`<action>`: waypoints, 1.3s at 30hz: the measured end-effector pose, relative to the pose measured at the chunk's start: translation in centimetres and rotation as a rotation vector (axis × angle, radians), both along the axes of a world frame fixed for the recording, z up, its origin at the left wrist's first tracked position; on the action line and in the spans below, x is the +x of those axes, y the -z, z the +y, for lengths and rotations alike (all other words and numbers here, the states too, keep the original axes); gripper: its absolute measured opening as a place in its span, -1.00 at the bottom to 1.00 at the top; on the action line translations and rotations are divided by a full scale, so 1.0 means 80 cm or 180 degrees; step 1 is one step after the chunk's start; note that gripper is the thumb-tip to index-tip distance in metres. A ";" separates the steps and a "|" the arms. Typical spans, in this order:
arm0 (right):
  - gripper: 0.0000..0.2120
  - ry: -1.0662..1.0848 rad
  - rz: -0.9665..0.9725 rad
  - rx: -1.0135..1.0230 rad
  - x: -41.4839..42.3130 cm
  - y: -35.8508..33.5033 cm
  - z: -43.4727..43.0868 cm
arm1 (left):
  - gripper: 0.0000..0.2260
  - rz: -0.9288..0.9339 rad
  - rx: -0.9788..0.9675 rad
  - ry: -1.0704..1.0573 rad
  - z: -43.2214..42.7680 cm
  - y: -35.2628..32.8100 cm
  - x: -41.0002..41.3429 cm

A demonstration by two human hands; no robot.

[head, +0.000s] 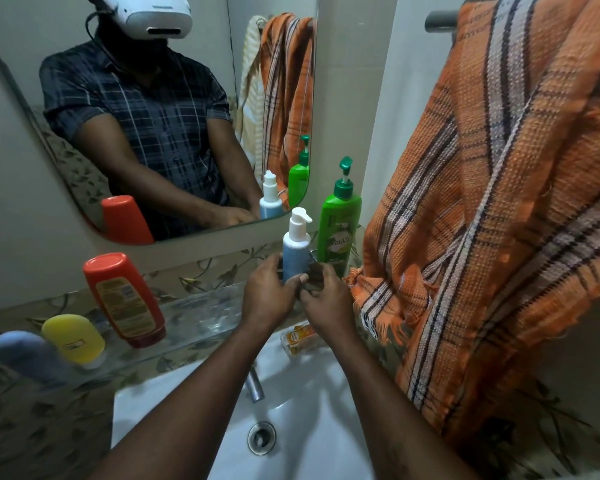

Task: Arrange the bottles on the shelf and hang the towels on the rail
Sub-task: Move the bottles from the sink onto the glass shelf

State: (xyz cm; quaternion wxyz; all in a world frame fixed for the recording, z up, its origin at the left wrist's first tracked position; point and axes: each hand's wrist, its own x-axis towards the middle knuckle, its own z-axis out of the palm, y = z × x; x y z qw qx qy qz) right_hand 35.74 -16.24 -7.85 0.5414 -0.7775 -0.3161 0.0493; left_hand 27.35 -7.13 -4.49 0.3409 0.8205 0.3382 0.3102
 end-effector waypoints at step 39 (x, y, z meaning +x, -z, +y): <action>-0.09 0.0619 0.0024 -0.0010 -0.016 -0.017 -0.032 | -0.29 0.0152 0.0072 -0.0074 -0.008 0.007 -0.015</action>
